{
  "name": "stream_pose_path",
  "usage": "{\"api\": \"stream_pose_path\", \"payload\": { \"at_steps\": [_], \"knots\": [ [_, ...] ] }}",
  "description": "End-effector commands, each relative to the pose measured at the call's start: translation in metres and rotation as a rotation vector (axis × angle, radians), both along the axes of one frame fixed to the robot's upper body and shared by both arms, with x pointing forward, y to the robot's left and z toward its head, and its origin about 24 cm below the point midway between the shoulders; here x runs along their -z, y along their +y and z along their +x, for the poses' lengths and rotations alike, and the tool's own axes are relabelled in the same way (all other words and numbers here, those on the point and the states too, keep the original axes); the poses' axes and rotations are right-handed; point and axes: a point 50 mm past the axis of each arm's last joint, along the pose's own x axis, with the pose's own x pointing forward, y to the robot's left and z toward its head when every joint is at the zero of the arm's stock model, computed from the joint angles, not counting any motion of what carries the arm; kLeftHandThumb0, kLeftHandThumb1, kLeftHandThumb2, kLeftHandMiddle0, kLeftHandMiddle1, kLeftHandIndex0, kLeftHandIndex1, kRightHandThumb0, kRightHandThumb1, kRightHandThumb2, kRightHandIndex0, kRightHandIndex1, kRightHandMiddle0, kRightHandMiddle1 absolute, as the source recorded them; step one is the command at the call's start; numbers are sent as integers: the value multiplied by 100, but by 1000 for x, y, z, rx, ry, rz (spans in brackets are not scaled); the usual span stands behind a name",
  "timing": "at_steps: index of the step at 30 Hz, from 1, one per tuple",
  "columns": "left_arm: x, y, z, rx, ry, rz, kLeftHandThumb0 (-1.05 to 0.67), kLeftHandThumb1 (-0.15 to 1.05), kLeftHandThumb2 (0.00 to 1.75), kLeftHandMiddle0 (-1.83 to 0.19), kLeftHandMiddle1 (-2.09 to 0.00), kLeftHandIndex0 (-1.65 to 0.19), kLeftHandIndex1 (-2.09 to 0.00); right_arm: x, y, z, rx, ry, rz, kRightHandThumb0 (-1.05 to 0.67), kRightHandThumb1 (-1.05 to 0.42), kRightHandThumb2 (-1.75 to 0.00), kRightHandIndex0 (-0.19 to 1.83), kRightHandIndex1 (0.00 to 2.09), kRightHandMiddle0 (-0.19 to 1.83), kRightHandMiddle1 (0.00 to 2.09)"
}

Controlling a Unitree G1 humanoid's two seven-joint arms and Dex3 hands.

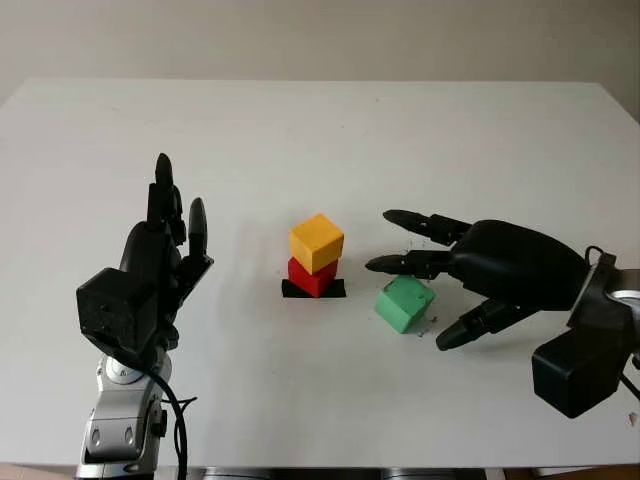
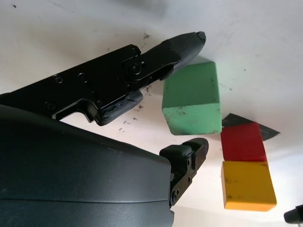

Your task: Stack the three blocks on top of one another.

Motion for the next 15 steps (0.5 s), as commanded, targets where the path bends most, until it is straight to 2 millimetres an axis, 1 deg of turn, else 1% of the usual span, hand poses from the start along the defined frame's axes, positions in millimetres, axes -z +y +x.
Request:
{"api": "stream_pose_path", "payload": {
  "at_steps": [1,4,10,15],
  "knots": [
    [-2,0,-3,-3,-13,9,-61,105,73,17,-5,18,-5,-3,2,2,-10,-27,-1,-57,-87,-5,1,7,47,13],
    [-2,0,-3,-5,-10,8,-61,105,73,17,-6,18,-5,-3,2,3,-5,-34,-1,-53,-87,-5,3,7,50,16],
    [-1,0,-3,-5,-9,3,-63,105,72,16,-6,18,-5,-3,2,4,-12,-43,3,-50,-88,-6,6,8,54,20],
    [-1,-1,-4,-7,-9,7,-63,105,72,16,-6,18,-5,-2,3,5,-22,-52,31,-48,-90,-6,11,8,60,28]
  ]
}}
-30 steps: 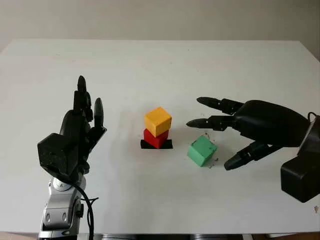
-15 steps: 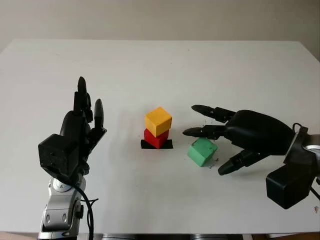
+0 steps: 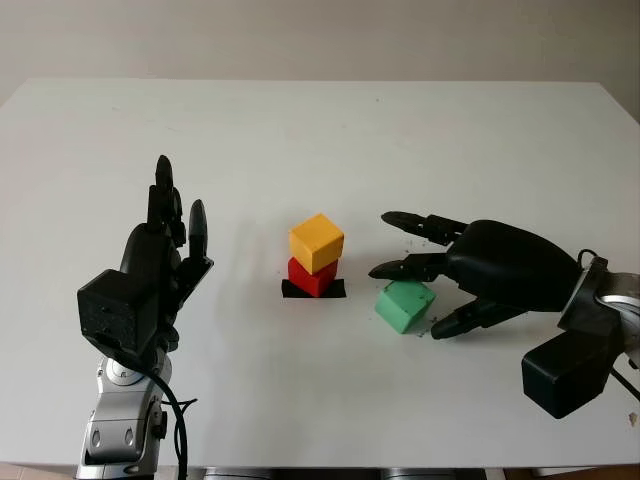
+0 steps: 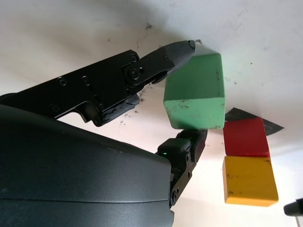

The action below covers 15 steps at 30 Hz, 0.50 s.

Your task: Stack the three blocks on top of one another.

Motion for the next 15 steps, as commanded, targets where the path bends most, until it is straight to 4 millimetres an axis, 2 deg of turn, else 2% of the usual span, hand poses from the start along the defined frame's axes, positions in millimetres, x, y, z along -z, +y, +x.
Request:
{"api": "stream_pose_path", "payload": {
  "at_steps": [1,2,3,6,15],
  "knots": [
    [-2,0,-3,-4,-15,5,-63,105,72,16,-6,18,-5,-2,2,2,-13,-9,27,-48,-90,-6,12,8,59,30],
    [-2,0,-3,-4,-15,5,-62,105,72,16,-6,17,-5,-3,2,2,-14,-8,32,-45,-93,-6,13,7,55,46],
    [-2,0,-3,-4,-15,4,-62,105,72,16,-6,17,-5,-3,2,2,-17,-8,38,-44,-96,-6,14,6,42,77],
    [-2,0,-3,-8,-12,1,-62,105,72,16,-6,17,-6,-5,3,3,-27,-12,61,-40,-100,-6,17,6,30,116],
    [-1,-2,-2,-10,-13,5,-63,105,72,16,-6,17,-6,-8,6,2,-43,-6,112,-44,-101,-5,22,7,28,130]
  ]
}}
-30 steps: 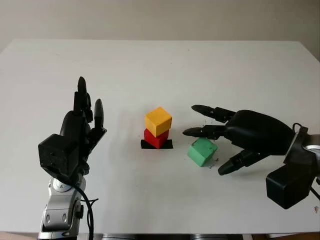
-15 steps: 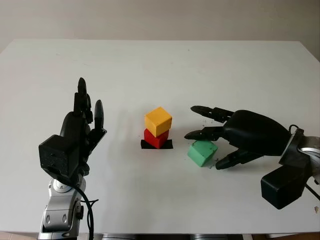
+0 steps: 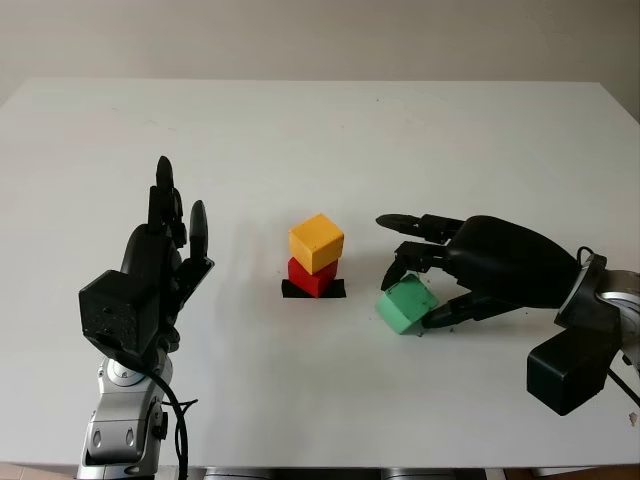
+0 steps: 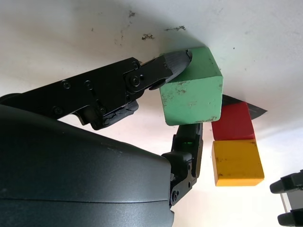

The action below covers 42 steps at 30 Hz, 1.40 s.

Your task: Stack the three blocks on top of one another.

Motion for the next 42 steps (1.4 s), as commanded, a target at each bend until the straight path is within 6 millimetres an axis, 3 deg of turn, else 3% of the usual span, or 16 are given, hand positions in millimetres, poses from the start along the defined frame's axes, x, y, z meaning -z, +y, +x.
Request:
{"api": "stream_pose_path", "payload": {
  "at_steps": [1,11,15,20,27,35,42],
  "knots": [
    [-2,-2,-1,-3,-15,3,-63,105,72,15,-6,17,-6,-5,3,1,-15,-9,35,-44,-101,-5,22,7,28,131],
    [-2,-2,0,-3,-18,4,-64,105,72,16,-6,17,-5,-13,-3,8,15,68,108,-41,-100,-5,21,6,24,135],
    [-3,-2,0,1,-17,7,-64,105,72,17,-5,18,-5,-27,-9,19,54,105,130,-41,-103,-7,19,5,22,136],
    [-2,-1,0,2,-21,3,-62,105,72,16,-5,18,-5,-52,-19,39,136,161,284,-42,-102,-5,23,6,26,137],
    [-3,-1,0,-2,-19,-2,-63,105,72,16,-6,17,-6,-81,-23,60,141,259,490,-42,-98,-5,26,6,42,112],
    [-3,0,0,-3,-19,0,-63,105,70,15,-6,16,-6,-99,-3,80,115,383,601,-42,-95,-5,28,6,46,113],
    [-4,0,0,-2,-24,-1,-64,105,70,15,-6,17,-6,-100,31,96,67,523,598,-43,-93,-5,25,5,40,138]
  ]
}}
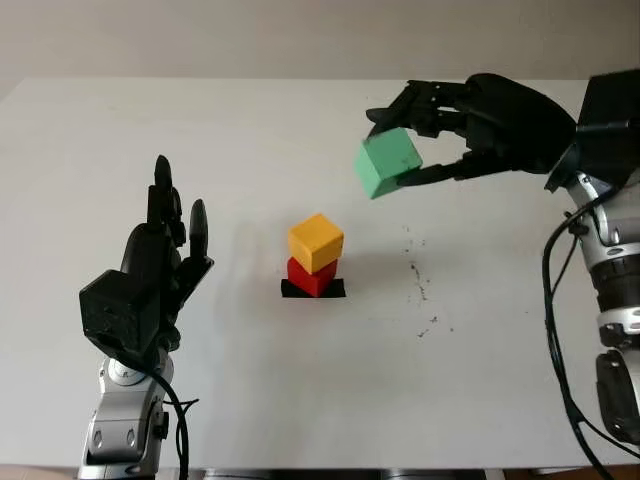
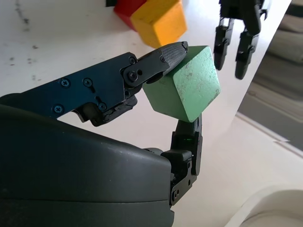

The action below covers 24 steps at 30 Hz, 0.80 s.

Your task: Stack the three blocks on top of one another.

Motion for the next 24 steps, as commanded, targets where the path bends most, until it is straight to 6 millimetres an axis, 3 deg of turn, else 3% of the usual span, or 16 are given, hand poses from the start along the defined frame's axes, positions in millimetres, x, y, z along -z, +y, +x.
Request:
{"api": "stream_pose_path", "payload": {
  "at_steps": [1,5,13,24],
  "knots": [
    [-3,0,0,0,-16,3,-64,105,70,15,-6,17,-6,-8,14,4,-35,7,-3,-43,-94,-5,25,5,37,144],
    [-2,-1,-1,-10,-11,6,-64,105,70,14,-6,16,-6,-3,28,7,-56,37,-17,-44,-95,-5,25,5,33,151],
    [0,0,-3,-27,-4,5,-64,105,69,13,-6,15,-6,12,50,16,-94,146,-21,-49,-93,-5,29,7,40,143],
    [1,0,-5,-31,-6,-6,-63,105,68,13,-6,15,-6,30,66,20,-135,243,-23,-48,-94,-6,27,5,40,140]
  ]
}}
